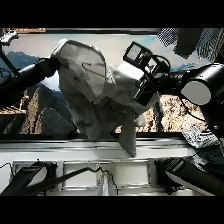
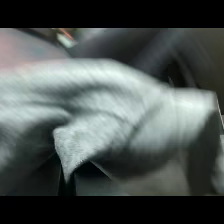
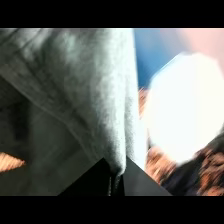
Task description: Fold the clothes and pants, and hang the long-sleeved shirts on hangers.
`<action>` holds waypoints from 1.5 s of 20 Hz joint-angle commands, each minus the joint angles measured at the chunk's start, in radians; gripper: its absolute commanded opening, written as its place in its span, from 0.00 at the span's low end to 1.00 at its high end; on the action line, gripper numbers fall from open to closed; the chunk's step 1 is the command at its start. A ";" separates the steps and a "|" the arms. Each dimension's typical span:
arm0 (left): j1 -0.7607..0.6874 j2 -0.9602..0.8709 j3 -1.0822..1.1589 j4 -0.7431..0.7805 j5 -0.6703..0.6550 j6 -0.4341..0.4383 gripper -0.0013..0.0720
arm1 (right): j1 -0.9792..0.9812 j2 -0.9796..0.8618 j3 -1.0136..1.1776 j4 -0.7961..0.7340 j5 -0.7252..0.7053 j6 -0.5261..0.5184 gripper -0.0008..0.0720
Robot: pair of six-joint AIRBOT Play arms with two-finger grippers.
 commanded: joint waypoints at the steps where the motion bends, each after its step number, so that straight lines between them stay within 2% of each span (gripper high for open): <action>1: -0.010 0.008 0.013 0.020 -0.356 0.082 0.04 | -0.001 -0.002 0.055 -0.049 -0.146 0.073 0.05; 5: -0.047 -0.060 0.012 0.106 -0.378 0.081 0.04 | 0.000 -0.002 0.148 -0.046 -0.145 0.128 0.05; 7: -0.047 -0.087 0.012 0.037 -0.355 0.082 0.04 | 0.000 -0.002 0.164 -0.019 -0.095 0.125 0.05; 10: -0.047 -0.078 0.013 -0.166 -0.185 0.097 0.04 | 0.000 -0.002 0.164 0.013 0.036 0.125 0.05; 14: -0.047 -0.064 0.014 -0.405 0.124 0.276 0.04 | 0.000 -0.002 0.164 0.136 0.164 0.117 0.05; 16: -0.047 -0.062 0.016 -0.455 0.280 0.370 0.04 | 0.000 -0.002 0.164 0.215 0.203 0.117 0.05; 18: -0.047 -0.068 0.016 -0.451 0.369 0.449 0.04 | 0.000 -0.002 0.164 0.305 0.218 0.117 0.05; 20: -0.047 -0.086 0.015 -0.451 0.352 0.508 0.04 | 0.000 -0.002 0.164 0.378 0.215 0.117 0.05; 23: -0.047 -0.115 0.015 -0.450 0.250 0.516 0.04 | 0.000 0.000 0.164 0.384 0.209 0.118 0.05; 28: -0.045 -0.122 0.015 -0.442 0.067 0.515 0.05 | 0.000 0.011 0.164 0.179 0.118 0.142 0.05; 30: -0.045 -0.122 0.015 -0.397 -0.014 0.489 0.06 | -0.001 0.010 0.164 0.102 0.078 0.156 0.05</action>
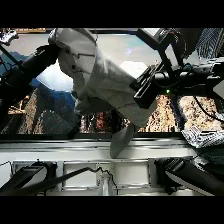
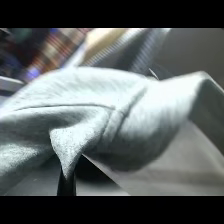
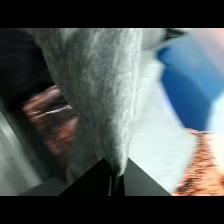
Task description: Fold the clothes and pants, and hang the long-sleeved shirts on hangers.
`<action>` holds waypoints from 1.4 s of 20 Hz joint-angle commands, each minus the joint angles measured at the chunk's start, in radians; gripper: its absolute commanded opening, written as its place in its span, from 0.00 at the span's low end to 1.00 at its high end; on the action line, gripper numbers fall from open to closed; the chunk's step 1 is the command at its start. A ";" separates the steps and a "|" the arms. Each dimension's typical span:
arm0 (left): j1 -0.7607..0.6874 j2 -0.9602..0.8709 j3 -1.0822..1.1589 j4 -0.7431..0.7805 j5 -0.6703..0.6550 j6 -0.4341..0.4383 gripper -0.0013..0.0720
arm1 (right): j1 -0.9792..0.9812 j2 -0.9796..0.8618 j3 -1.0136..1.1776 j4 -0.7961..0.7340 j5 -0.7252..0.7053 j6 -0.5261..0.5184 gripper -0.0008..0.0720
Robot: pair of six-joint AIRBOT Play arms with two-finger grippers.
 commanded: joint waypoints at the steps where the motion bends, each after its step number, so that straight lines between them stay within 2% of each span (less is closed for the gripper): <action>1: 0.000 -0.003 0.001 0.073 -0.164 -0.050 0.06 | 0.000 0.001 0.001 -0.137 -0.080 0.019 0.05; 2: 0.000 -0.003 0.001 0.107 -0.202 -0.081 0.06 | 0.000 0.001 0.001 -0.145 -0.101 0.019 0.05; 3: 0.000 -0.003 0.001 0.134 -0.248 -0.097 0.16 | 0.000 0.001 0.001 -0.144 -0.119 0.019 0.05; 4: 0.000 -0.003 0.001 0.143 -0.285 -0.098 0.42 | 0.000 0.001 0.001 -0.142 -0.134 0.019 0.05; 5: 0.000 -0.003 0.001 0.141 -0.310 -0.099 0.63 | 0.000 0.001 0.001 -0.140 -0.143 0.019 0.05; 6: 0.000 -0.002 0.001 0.141 -0.313 -0.101 0.69 | 0.000 0.001 0.001 -0.140 -0.144 0.019 0.05; 7: 0.000 -0.003 0.001 0.140 -0.311 -0.106 0.69 | 0.000 0.001 0.001 -0.138 -0.140 0.019 0.05; 11: 0.000 -0.003 0.001 0.140 -0.307 -0.106 0.69 | 0.000 0.001 0.001 -0.077 -0.105 0.019 0.05; 14: 0.000 -0.003 0.001 0.140 -0.294 -0.107 0.69 | 0.001 -0.004 -0.002 0.123 0.002 -0.016 0.05; 17: 0.001 -0.002 0.001 0.140 -0.217 -0.161 0.66 | 0.001 -0.004 -0.002 0.130 0.092 -0.014 0.05; 18: 0.001 -0.002 0.001 0.139 -0.187 -0.174 0.61 | 0.001 -0.004 -0.002 0.129 0.125 -0.014 0.05; 21: 0.008 -0.002 0.001 0.129 -0.164 -0.173 0.07 | 0.001 -0.002 -0.002 0.103 0.180 -0.014 0.05; 22: 0.012 -0.002 0.001 0.129 -0.163 -0.173 0.04 | 0.000 0.000 -0.002 0.085 0.182 -0.014 0.05; 25: 0.027 -0.001 0.001 0.129 -0.159 -0.173 0.04 | 0.000 0.001 -0.002 0.042 0.165 -0.014 0.05; 28: 0.037 0.001 0.001 0.131 -0.264 -0.173 0.08 | 0.000 0.002 -0.002 -0.042 0.049 0.032 0.05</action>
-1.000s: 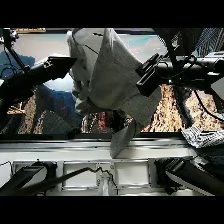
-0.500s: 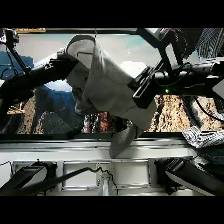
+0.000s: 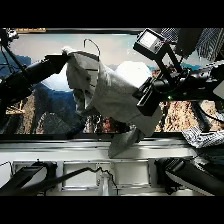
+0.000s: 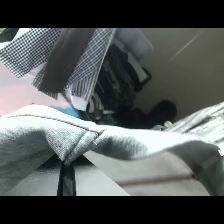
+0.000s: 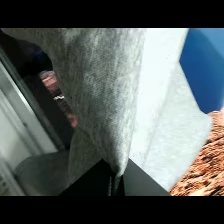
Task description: Fold the clothes and pants, and hang the long-sleeved shirts on hangers.
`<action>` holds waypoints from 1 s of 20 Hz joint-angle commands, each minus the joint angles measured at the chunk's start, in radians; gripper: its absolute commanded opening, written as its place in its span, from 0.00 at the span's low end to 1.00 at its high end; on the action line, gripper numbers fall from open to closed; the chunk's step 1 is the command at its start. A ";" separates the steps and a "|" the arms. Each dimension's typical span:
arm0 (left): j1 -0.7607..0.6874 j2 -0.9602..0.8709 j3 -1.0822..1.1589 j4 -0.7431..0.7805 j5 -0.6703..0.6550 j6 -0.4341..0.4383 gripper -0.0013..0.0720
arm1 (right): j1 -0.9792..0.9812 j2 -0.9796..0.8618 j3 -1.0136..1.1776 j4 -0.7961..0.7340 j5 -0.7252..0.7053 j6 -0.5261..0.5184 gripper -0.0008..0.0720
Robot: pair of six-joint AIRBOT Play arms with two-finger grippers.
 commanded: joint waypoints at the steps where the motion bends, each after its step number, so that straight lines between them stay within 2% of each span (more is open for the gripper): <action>1: 0.009 0.001 0.000 0.005 -0.118 -0.003 0.21 | 0.000 0.001 0.000 -0.134 -0.138 0.080 0.05; 2: 0.008 0.001 0.000 0.005 -0.162 -0.004 0.38 | -0.012 0.002 0.001 -0.158 -0.198 0.124 0.05; 5: 0.008 0.000 0.000 0.005 -0.284 -0.004 0.53 | -0.109 0.003 0.003 -0.158 -0.350 0.233 0.05; 8: 0.008 0.000 0.000 0.005 -0.393 -0.005 0.53 | -0.305 0.003 0.003 -0.161 -0.424 0.315 0.05; 10: 0.006 0.000 0.000 0.005 -0.432 -0.037 0.53 | -0.457 0.005 0.003 -0.161 -0.432 0.341 0.05; 11: 0.006 0.001 0.000 0.005 -0.441 -0.049 0.50 | -0.532 0.010 0.003 -0.162 -0.431 0.350 0.05; 15: 0.006 0.000 0.000 0.005 -0.444 -0.067 0.50 | -0.798 0.065 0.003 -0.187 -0.442 0.442 0.05; 20: 0.006 0.000 0.000 0.005 -0.444 -0.071 0.50 | -1.118 0.147 0.004 -0.209 -0.555 0.564 0.05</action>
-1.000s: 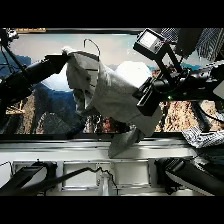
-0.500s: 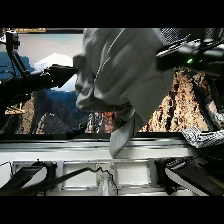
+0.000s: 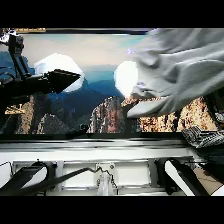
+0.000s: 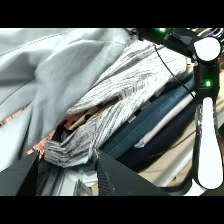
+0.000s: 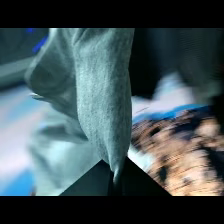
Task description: Fold the clothes and pants, and hang the long-sleeved shirts on hangers.
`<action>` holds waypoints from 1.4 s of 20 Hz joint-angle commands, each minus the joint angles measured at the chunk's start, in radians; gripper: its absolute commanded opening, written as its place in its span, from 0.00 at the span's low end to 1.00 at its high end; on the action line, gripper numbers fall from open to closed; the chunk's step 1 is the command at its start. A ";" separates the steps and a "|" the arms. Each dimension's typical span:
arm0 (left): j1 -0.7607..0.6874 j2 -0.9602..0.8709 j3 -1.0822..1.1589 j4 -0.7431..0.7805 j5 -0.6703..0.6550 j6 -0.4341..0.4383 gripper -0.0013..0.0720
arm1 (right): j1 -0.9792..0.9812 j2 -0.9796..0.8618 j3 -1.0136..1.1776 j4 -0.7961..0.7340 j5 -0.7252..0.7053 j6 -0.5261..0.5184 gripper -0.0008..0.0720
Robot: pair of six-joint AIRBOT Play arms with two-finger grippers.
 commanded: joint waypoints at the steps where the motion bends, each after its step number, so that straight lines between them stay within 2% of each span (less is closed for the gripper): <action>1: 0.000 0.000 0.000 0.001 -0.008 -0.006 0.50 | -0.220 0.042 0.013 -0.011 -0.082 0.095 0.05; 5: 0.000 0.000 0.000 0.008 -0.007 -0.006 0.50 | -0.349 0.006 0.090 -0.011 -0.130 0.095 0.05; 17: 0.000 -0.001 0.000 0.042 -0.007 -0.006 0.50 | -0.572 -0.237 0.417 -0.011 -0.160 0.094 0.05; 22: 0.000 -0.001 0.000 0.041 -0.007 -0.006 0.50 | -0.690 -0.247 0.422 -0.010 -0.211 0.092 0.05; 25: 0.000 -0.001 0.000 0.041 -0.007 -0.017 0.50 | -0.755 -0.258 0.422 -0.006 -0.171 0.091 0.05; 28: 0.000 0.000 0.000 0.041 -0.007 -0.028 0.50 | -0.771 -0.258 0.411 -0.009 -0.078 0.027 0.05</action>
